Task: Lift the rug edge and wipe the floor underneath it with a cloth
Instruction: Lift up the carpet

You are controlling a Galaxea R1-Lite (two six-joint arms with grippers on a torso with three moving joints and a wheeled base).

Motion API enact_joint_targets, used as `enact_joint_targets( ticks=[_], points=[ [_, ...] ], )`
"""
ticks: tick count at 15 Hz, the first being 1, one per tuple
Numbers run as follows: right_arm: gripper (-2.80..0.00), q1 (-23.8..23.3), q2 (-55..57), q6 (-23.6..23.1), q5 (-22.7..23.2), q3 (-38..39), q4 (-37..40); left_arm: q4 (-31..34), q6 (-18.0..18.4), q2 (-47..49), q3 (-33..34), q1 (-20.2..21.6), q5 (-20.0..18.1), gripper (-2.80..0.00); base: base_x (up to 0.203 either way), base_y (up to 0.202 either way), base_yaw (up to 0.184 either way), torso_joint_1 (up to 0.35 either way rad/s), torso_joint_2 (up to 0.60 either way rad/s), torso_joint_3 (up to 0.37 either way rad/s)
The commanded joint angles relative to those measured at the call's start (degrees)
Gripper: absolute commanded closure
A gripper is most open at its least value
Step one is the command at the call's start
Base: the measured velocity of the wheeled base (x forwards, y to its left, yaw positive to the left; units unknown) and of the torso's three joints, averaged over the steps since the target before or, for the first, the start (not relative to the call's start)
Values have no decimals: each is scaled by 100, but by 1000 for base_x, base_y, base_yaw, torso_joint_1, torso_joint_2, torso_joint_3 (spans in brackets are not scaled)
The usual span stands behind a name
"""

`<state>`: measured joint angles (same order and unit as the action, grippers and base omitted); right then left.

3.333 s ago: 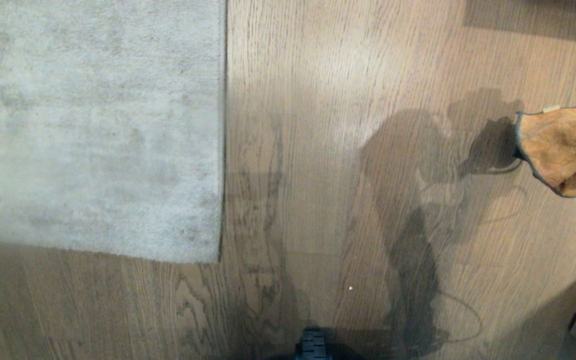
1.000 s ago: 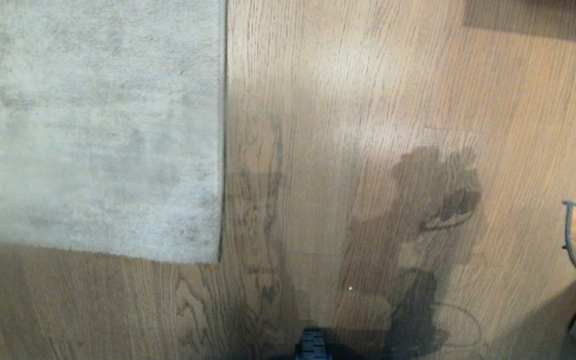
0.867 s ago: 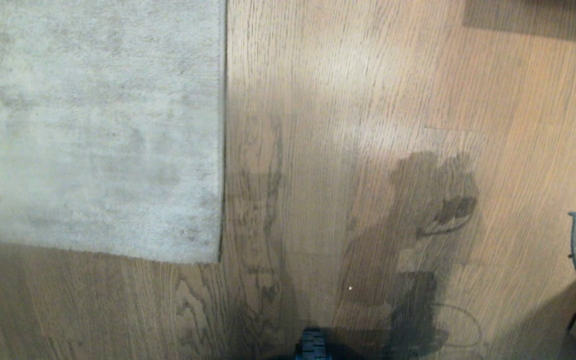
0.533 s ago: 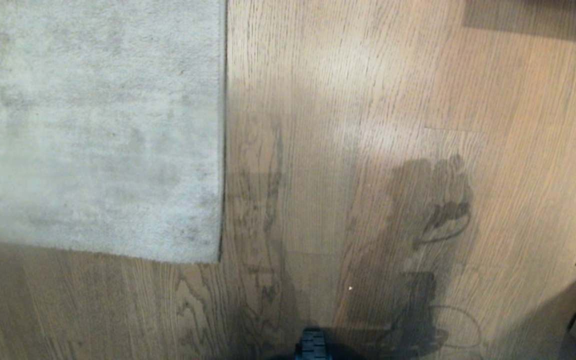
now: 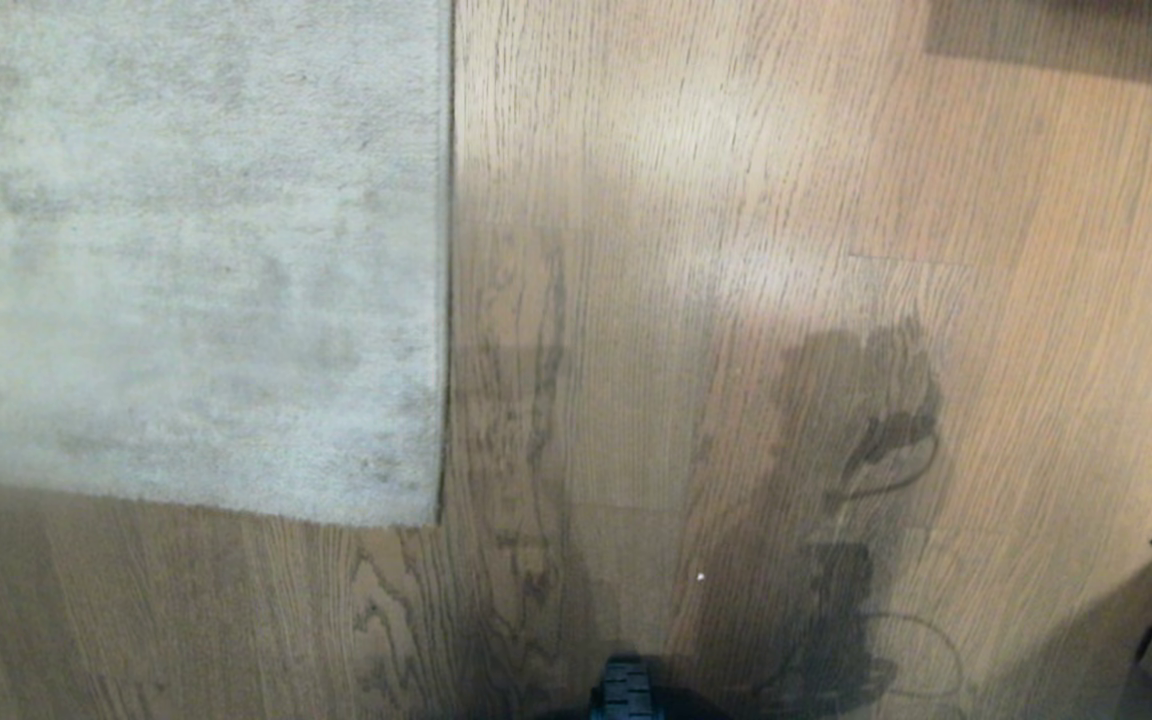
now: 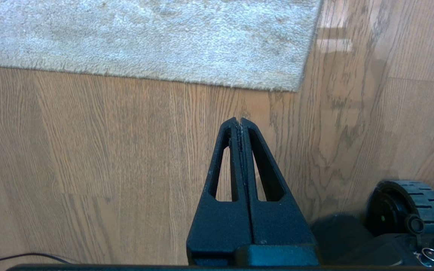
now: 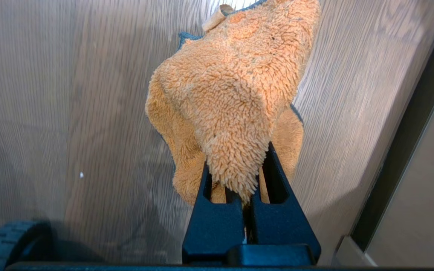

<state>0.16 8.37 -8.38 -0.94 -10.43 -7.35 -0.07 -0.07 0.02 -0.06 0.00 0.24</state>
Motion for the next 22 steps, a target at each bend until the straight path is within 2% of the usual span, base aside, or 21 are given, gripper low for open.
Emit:
enact_joint_targets(
  ticks=[1, 5, 7, 9, 12, 22],
  points=[
    [0, 2, -198, -9, 1, 206, -11, -1, -1, -2, 0, 0, 2, 0, 0, 0, 0, 0, 0, 0],
    [0, 2, -837, -105, 2, 735, 337, -1, 7, -2, 5, 0, 2, 0, 0, 0, 0, 0, 0, 0],
    [0, 2, -837, -245, 20, 1026, 192, -1, -1, -2, -1, 0, 2, 0, 0, 0, 0, 0, 0, 0],
    [0, 2, -837, -275, 43, 1043, 402, -1, 1, -2, -3, 0, 2, 0, 0, 0, 0, 0, 0, 0],
    [0, 2, -837, -232, 374, 1032, 821, -1, -1, -2, 2, 0, 2, 0, 0, 0, 0, 0, 0, 0],
    [0, 2, -837, -226, 384, 1043, 779, -1, 5, -2, 3, 0, 2, 0, 0, 0, 0, 0, 0, 0]
  ],
)
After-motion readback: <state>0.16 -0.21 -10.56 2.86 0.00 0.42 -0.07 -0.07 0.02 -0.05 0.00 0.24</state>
